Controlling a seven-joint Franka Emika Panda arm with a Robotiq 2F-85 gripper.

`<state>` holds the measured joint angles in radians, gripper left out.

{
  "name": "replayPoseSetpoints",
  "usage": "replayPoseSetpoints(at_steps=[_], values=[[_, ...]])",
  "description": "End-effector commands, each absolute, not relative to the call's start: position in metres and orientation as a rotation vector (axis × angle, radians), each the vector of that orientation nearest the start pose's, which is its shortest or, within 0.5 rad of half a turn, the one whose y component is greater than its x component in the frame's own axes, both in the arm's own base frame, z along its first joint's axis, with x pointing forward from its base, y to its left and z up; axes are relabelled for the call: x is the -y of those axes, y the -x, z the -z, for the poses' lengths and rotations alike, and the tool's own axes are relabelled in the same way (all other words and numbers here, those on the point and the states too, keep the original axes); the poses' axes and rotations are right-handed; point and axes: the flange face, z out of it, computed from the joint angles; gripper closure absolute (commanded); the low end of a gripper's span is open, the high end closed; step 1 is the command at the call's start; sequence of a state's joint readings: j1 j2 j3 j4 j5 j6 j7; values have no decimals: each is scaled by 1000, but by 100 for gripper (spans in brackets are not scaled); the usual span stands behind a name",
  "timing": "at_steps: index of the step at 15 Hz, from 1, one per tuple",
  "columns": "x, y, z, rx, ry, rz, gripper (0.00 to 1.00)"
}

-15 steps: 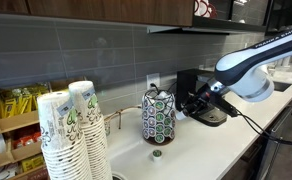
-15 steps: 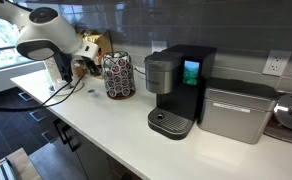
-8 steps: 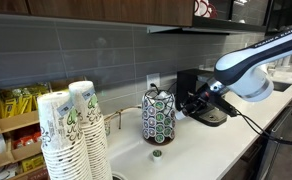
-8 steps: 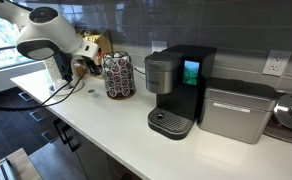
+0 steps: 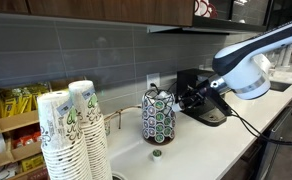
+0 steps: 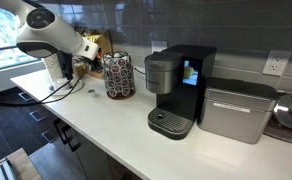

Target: Put the right coffee pod in the rack

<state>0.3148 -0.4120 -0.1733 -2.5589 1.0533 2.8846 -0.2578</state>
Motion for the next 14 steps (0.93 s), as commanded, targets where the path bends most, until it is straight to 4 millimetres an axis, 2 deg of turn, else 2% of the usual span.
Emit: replayPoseSetpoints(at_steps=[1,7,14], values=[[-7,-444,-464,-702,2226,876,73],[-7,-447,-469,-753,2129,927,73],[-1,-457,-455,-810,2073,943,73]])
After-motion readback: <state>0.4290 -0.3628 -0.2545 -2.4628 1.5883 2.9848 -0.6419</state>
